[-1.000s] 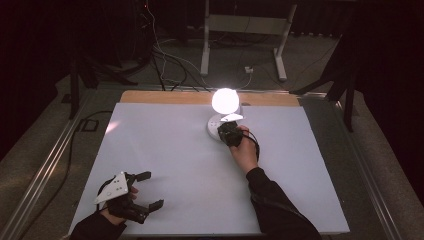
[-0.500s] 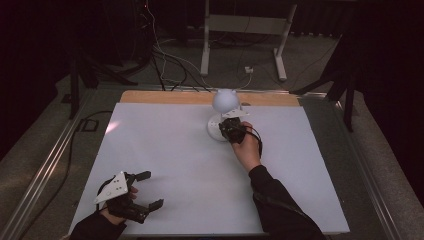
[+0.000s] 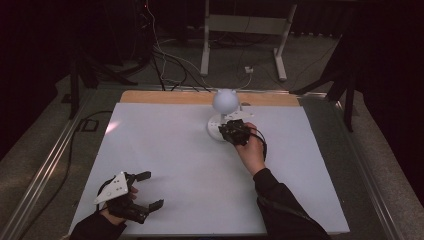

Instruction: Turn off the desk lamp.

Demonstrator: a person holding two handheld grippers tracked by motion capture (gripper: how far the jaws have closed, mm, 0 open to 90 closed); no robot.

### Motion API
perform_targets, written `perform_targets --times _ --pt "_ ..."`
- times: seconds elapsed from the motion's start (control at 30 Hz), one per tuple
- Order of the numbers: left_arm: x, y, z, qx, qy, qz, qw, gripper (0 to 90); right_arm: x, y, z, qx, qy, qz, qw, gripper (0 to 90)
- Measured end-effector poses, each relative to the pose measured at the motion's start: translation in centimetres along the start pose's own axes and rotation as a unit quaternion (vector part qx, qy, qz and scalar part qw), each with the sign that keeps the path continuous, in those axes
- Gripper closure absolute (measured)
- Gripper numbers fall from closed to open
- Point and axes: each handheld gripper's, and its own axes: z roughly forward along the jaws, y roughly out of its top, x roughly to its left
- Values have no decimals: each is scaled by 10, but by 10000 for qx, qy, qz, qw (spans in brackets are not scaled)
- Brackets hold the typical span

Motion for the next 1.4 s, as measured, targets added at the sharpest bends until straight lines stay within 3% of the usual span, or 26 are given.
perform_targets --times 0.1,0.3,0.37,0.43,0.47,0.53,0.67,0.73,0.83,0.93,1.17,1.4 --pt "0 0 0 7 -7 2 10000 5 -2 -2 -2 79 165 -14 9998 717" --pt "0 0 -1 -11 -11 -14 10000 4 -6 -6 -8 115 258 69 9996 480" --pt "0 0 -1 -10 -9 -5 10000 5 -6 -6 -9 131 295 133 9994 336" --pt "0 0 -1 6 -7 -7 10000 5 -7 -7 -12 163 358 215 9990 277" --pt "0 0 -1 -1 -5 2 10000 5 -8 -7 -13 135 405 212 9989 204" --pt "1 0 -1 -22 1 -8 10000 5 -8 -8 -16 194 420 219 9987 155" --pt "1 0 -2 -20 15 -15 10000 5 -12 -11 -25 115 703 236 9972 26" --pt "1 0 -1 -17 17 -4 10000 5 -14 -13 -31 87 893 218 9957 3" --pt "1 0 -1 -18 17 -21 10000 5 -16 -15 -40 47 985 125 9950 0" --pt "1 0 -1 -14 22 -23 10000 5 -17 -20 -48 -3 967 1 9953 0" --pt "1 0 -1 -5 24 -20 10000 5 -26 -40 -67 -362 996 2 9944 0" --pt "0 0 -1 6 19 -12 10000 5 -34 -60 -86 -429 967 -3 9944 0"
